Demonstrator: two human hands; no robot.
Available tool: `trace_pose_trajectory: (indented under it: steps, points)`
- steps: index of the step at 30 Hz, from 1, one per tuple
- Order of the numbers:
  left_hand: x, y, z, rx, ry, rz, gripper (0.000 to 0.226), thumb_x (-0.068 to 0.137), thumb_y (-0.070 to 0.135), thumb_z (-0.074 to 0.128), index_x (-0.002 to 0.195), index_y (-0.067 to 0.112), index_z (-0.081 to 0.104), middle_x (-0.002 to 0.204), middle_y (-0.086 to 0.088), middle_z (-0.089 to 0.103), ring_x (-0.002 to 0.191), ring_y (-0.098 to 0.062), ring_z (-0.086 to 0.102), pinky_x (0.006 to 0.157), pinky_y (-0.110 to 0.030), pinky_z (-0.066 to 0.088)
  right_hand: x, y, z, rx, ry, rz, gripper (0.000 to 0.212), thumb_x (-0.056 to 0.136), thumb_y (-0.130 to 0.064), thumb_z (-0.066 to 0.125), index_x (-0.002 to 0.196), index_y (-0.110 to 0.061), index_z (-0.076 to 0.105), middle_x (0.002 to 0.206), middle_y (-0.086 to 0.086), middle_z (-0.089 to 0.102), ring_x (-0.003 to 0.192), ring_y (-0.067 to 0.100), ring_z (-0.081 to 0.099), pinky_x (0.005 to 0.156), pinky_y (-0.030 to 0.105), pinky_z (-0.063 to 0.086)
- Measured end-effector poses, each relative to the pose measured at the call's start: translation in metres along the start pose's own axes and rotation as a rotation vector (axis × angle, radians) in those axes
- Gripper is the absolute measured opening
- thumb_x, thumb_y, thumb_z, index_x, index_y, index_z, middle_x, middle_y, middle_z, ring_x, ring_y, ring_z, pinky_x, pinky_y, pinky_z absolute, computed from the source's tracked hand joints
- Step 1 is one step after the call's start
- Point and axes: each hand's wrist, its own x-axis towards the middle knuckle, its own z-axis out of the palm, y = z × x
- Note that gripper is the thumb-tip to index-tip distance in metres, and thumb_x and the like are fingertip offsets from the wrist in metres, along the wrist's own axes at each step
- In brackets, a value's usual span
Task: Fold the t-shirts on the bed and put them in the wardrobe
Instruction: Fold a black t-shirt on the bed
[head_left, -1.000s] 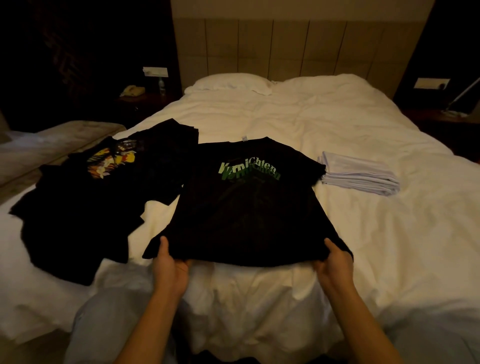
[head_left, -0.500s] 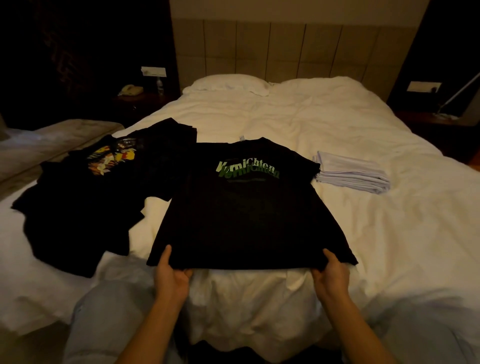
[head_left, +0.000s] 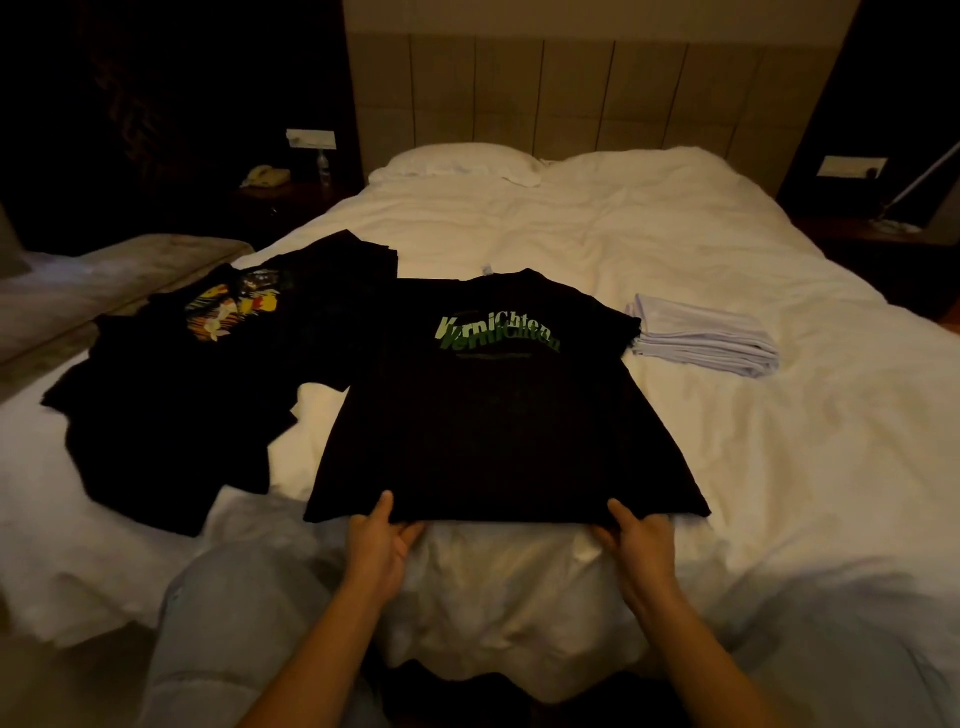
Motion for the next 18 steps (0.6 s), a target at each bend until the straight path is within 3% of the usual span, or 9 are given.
trace_pose_trajectory:
  steps: [3, 7, 9, 12, 15, 18]
  points:
    - [-0.005, -0.004, -0.003, 0.182, 0.032, -0.048, 0.026, 0.102, 0.012, 0.047, 0.127, 0.006, 0.047, 0.107, -0.018, 0.065, 0.082, -0.031, 0.066, 0.053, -0.032, 0.06, -0.001, 0.004, -0.002, -0.126, -0.005, 0.027, 0.005, 0.094, -0.01, 0.061, 0.091, -0.006, 0.06, 0.093, 0.019, 0.067, 0.084, 0.036, 0.069, 0.081, 0.05, 0.057]
    - [-0.025, -0.005, 0.007, 0.611, -0.007, -0.113, 0.037, 0.102, 0.024, 0.05, 0.093, -0.009, 0.063, 0.067, -0.019, 0.071, 0.055, -0.026, 0.07, 0.046, -0.03, 0.057, -0.018, -0.006, 0.004, -0.359, -0.103, -0.043, 0.024, 0.096, -0.019, 0.061, 0.083, 0.001, 0.068, 0.071, 0.015, 0.072, 0.069, 0.032, 0.071, 0.063, 0.037, 0.058]
    - [-0.037, -0.002, 0.021, 0.714, -0.06, -0.09, 0.04, 0.102, 0.023, 0.05, 0.081, -0.008, 0.065, 0.059, -0.016, 0.069, 0.049, -0.023, 0.068, 0.042, -0.027, 0.055, -0.029, -0.013, 0.007, -0.526, -0.181, -0.163, 0.027, 0.096, -0.021, 0.061, 0.075, -0.008, 0.071, 0.067, 0.008, 0.072, 0.071, 0.027, 0.072, 0.066, 0.037, 0.059]
    - [-0.048, 0.008, 0.051, 0.825, -0.182, 0.155, 0.033, 0.101, 0.021, 0.051, 0.082, 0.001, 0.068, 0.066, -0.011, 0.07, 0.061, -0.022, 0.07, 0.053, -0.025, 0.057, -0.038, -0.038, 0.013, -0.621, -0.189, -0.394, 0.02, 0.096, -0.021, 0.062, 0.079, -0.021, 0.072, 0.073, -0.002, 0.072, 0.07, 0.012, 0.07, 0.073, 0.033, 0.059]
    - [-0.046, 0.022, 0.082, 0.99, -0.306, 0.458, 0.024, 0.1, 0.025, 0.054, 0.082, 0.021, 0.069, 0.081, -0.002, 0.072, 0.079, -0.016, 0.07, 0.071, -0.026, 0.057, -0.037, -0.07, 0.023, -0.677, -0.117, -0.544, 0.013, 0.095, -0.023, 0.062, 0.099, -0.019, 0.074, 0.084, -0.01, 0.068, 0.078, 0.0, 0.061, 0.073, 0.015, 0.049]
    - [-0.029, 0.027, 0.117, 1.176, -0.393, 0.627, 0.021, 0.1, 0.032, 0.053, 0.101, 0.021, 0.071, 0.096, 0.002, 0.07, 0.09, -0.011, 0.065, 0.077, -0.021, 0.048, -0.009, -0.093, 0.035, -0.697, -0.087, -0.539, 0.029, 0.096, -0.026, 0.061, 0.12, -0.012, 0.068, 0.108, -0.001, 0.068, 0.098, 0.01, 0.061, 0.087, 0.021, 0.045]
